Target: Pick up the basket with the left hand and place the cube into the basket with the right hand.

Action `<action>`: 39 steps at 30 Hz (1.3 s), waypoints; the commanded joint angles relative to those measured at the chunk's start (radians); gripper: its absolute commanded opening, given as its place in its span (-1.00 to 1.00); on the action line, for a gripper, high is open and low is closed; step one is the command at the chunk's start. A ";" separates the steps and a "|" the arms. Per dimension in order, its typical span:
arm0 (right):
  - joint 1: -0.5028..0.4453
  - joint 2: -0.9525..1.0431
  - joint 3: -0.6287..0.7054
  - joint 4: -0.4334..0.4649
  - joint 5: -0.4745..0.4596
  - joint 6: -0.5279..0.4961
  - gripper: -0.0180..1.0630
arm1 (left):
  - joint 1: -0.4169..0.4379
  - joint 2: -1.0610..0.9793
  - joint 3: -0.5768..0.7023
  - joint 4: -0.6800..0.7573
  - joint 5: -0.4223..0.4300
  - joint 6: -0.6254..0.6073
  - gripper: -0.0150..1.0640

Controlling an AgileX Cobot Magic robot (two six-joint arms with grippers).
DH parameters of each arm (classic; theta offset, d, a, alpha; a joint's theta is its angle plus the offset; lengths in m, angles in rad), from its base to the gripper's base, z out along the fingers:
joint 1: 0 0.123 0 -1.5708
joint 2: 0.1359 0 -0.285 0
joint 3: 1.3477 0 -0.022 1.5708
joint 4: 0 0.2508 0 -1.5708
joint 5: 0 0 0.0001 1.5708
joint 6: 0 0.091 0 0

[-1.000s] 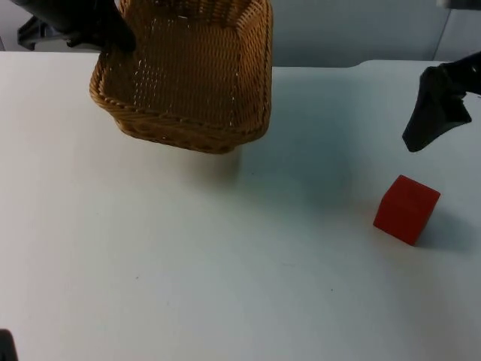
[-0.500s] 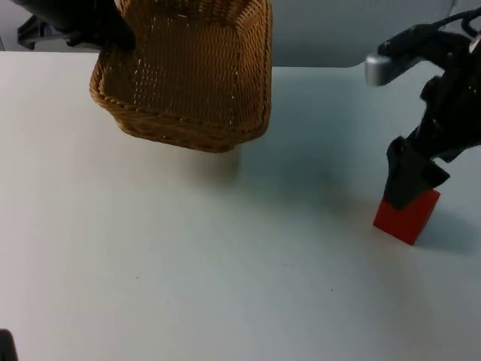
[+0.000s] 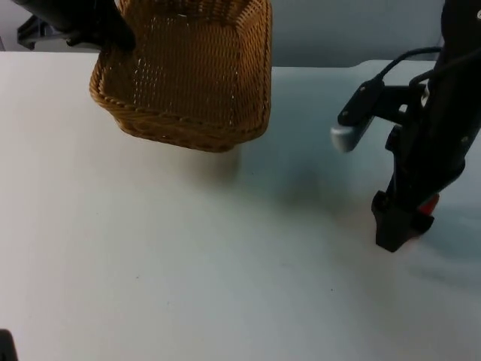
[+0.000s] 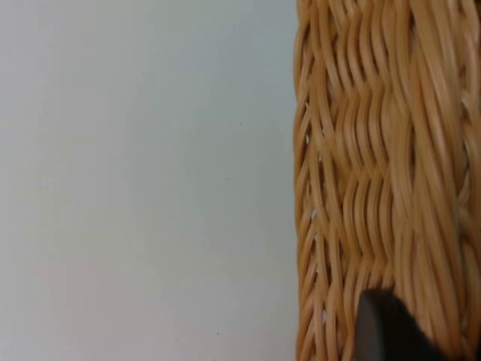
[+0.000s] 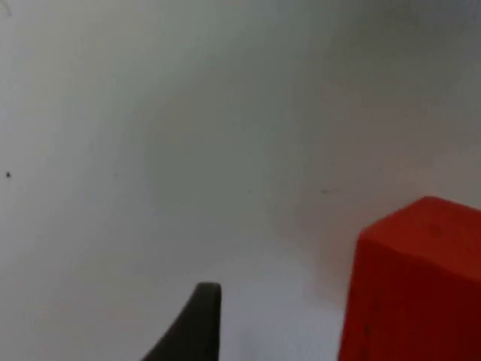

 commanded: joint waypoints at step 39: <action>0.002 -0.014 -0.341 -0.104 0.103 0.285 -0.59 | -0.004 -0.011 -0.005 -0.029 -0.016 -0.006 -0.98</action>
